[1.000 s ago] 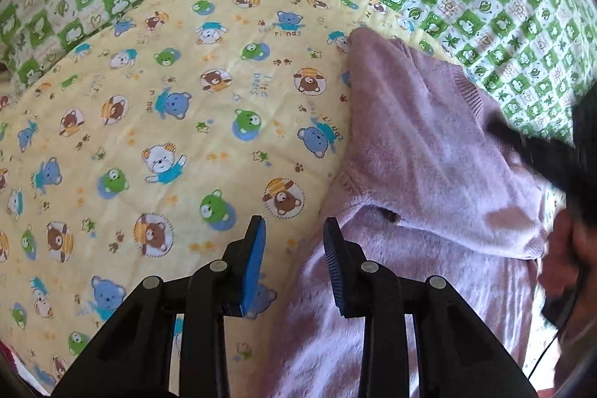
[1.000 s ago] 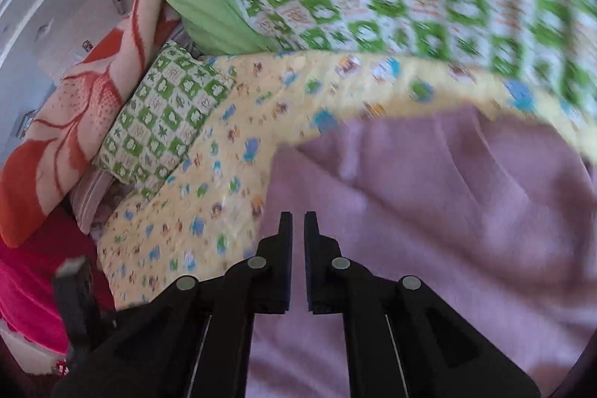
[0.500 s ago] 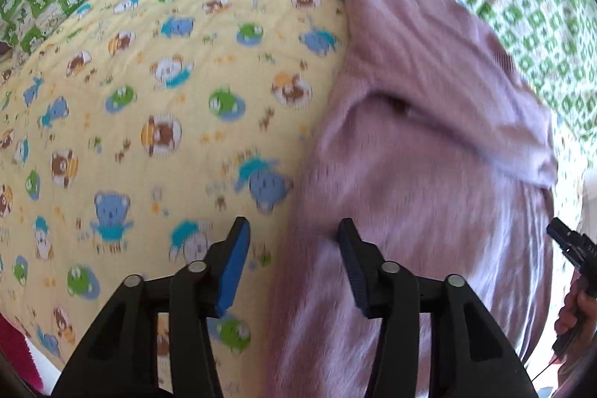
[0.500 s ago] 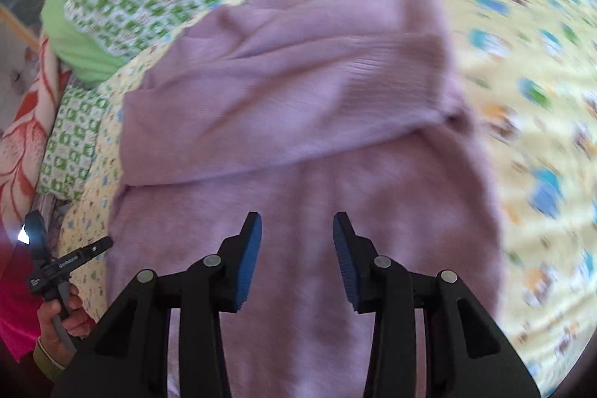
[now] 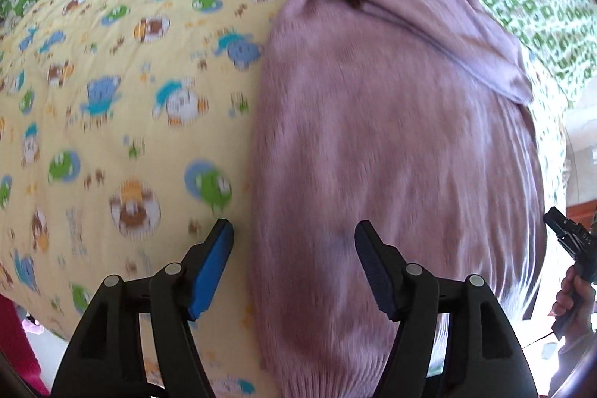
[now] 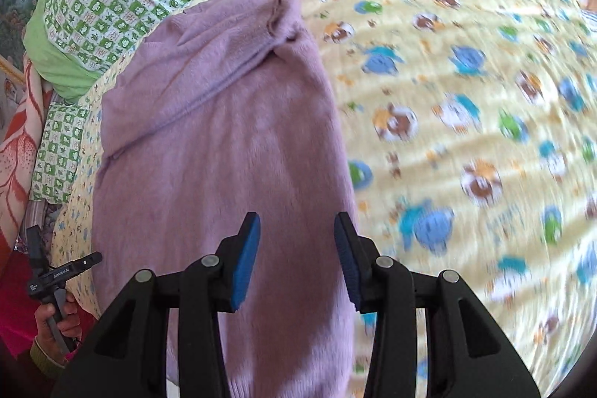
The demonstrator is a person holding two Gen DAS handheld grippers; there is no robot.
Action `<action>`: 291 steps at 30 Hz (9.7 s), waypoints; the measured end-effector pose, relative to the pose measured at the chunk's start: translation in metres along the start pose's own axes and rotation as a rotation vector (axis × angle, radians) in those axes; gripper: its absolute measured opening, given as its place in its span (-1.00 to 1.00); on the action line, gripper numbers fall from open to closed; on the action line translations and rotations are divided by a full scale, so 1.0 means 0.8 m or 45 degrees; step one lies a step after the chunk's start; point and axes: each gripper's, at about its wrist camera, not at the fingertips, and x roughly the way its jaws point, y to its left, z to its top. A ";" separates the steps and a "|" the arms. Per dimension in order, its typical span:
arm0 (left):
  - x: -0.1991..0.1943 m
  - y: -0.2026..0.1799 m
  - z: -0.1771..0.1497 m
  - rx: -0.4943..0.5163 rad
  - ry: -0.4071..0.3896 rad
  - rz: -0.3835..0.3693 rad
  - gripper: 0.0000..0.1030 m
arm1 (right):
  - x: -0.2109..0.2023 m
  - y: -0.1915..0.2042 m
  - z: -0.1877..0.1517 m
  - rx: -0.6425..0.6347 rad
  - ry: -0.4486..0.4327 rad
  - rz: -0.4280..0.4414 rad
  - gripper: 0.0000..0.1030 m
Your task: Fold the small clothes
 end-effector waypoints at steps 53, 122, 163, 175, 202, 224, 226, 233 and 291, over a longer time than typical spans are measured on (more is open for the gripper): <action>-0.027 0.019 -0.110 0.050 -0.004 -0.362 -0.85 | -0.037 -0.052 -0.157 0.200 0.058 0.298 -0.87; -0.006 -0.006 0.362 -0.206 -0.433 -0.316 -0.04 | 0.115 0.007 0.327 0.370 -0.347 0.417 -0.04; 0.097 -0.112 0.463 0.183 -0.340 0.108 -0.67 | 0.188 0.094 0.363 -0.082 -0.391 -0.025 -0.57; 0.072 -0.225 0.344 0.581 -0.202 -0.222 -0.38 | 0.122 0.146 0.287 -0.392 -0.230 0.339 -0.51; -0.003 -0.048 0.285 0.071 -0.378 0.032 -0.04 | 0.074 0.076 0.272 -0.172 -0.380 0.118 -0.24; 0.022 0.038 0.120 -0.516 -0.105 -0.195 0.49 | 0.066 0.032 0.161 -0.012 -0.214 -0.001 -0.15; 0.036 0.035 0.109 -0.601 -0.081 -0.252 0.55 | 0.057 0.041 0.155 -0.009 -0.233 0.030 -0.14; 0.055 0.005 0.152 -0.675 -0.160 -0.237 0.55 | 0.049 0.082 0.137 -0.078 -0.220 0.111 -0.13; 0.037 -0.301 0.195 0.264 -0.190 -0.596 -0.84 | 0.233 0.259 0.335 -0.240 0.193 0.777 -0.72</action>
